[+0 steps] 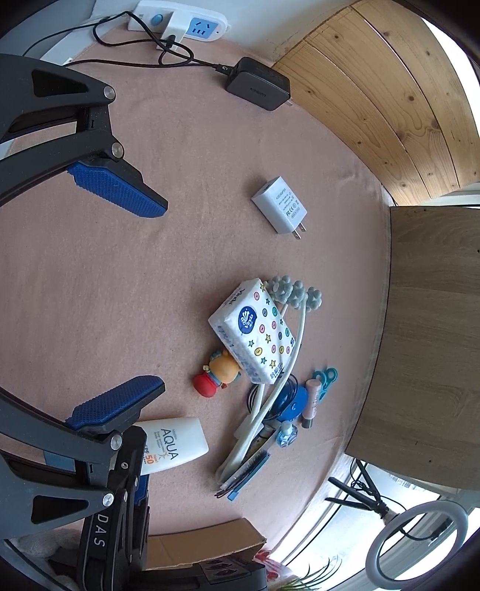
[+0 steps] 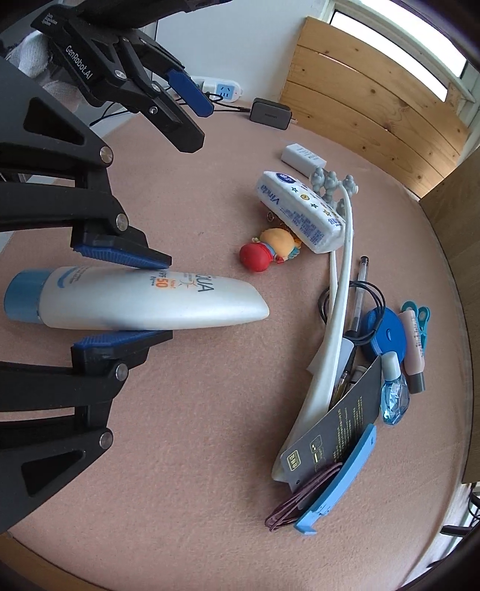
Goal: Organize objects
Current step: 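Grasp the white AQUA sunscreen tube with the right gripper, then lift the sunscreen tube and carry it into the cardboard box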
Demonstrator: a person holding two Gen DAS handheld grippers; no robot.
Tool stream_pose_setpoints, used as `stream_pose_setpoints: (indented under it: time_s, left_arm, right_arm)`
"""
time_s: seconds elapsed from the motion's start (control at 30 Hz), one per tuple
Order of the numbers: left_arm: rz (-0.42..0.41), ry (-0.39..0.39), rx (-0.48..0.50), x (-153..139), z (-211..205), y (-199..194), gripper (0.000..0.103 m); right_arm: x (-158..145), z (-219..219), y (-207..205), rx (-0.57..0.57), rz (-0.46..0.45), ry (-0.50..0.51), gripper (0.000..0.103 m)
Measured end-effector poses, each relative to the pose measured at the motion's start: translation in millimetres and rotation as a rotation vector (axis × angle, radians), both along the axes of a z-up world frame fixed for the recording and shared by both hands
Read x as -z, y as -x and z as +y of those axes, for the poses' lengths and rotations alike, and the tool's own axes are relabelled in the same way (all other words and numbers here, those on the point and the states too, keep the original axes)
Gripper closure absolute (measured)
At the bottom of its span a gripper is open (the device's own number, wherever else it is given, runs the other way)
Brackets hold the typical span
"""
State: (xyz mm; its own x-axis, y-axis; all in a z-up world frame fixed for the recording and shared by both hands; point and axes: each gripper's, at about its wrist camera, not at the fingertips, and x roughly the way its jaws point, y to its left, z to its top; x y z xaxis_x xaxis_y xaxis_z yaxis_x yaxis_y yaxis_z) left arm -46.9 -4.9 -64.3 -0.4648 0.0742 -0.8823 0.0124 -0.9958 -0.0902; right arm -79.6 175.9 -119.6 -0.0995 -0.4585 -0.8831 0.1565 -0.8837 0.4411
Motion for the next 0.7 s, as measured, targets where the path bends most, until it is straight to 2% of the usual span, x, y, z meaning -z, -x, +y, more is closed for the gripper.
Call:
stream_pose_setpoints:
  time_s: [0.07,0.2,0.37,0.5,0.7]
  left_arm:
    - [-0.014,-0.014,0.022,3,7,-1,0.013]
    - [-0.052,-0.08,0.071,10,27,-3,0.014]
    - [-0.069,-0.141,0.153,13,61,-12,0.016]
    - [-0.076,-0.149,0.223,14,88,-19,0.02]
    - [-0.116,-0.169,0.264,27,106,-24,0.028]
  right_arm:
    - [-2,7,-4,0.028,-0.003,0.008,0.074]
    - [-17,31,-12,0.113,0.066,-0.04,0.069]
    - [-28,64,-13,0.205,0.054,0.012,0.069]
    - [-25,72,-18,0.232,0.018,0.055,0.069]
    - [-17,67,-22,0.213,-0.006,0.069,0.069]
